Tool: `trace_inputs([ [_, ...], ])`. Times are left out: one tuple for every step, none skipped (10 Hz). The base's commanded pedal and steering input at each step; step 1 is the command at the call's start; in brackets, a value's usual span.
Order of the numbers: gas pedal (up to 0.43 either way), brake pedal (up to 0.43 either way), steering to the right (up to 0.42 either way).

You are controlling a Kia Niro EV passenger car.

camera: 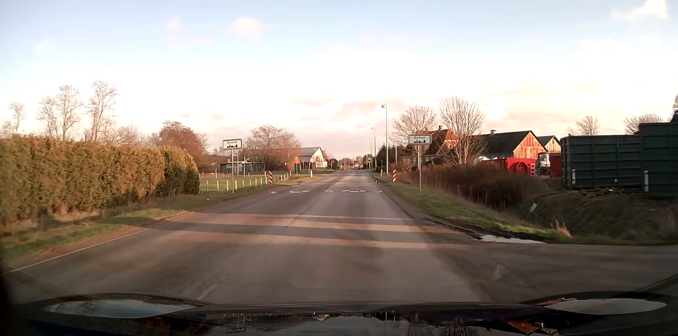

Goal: Follow the waypoints while adhering to traffic rules and regulations

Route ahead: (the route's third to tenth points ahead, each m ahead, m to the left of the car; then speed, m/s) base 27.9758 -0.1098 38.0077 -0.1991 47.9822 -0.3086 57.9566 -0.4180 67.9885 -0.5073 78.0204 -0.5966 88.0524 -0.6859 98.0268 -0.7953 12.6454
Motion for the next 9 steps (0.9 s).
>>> trace_inputs([
  [0.098,0.0,0.001],
  [0.11,0.0,0.001],
  [0.11,0.0,0.001],
  [0.11,0.0,0.001],
  [0.11,0.0,0.001],
  [0.11,0.0,0.001],
  [0.11,0.0,0.001],
  [0.11,0.0,0.0],
  [0.11,0.0,0.0],
])
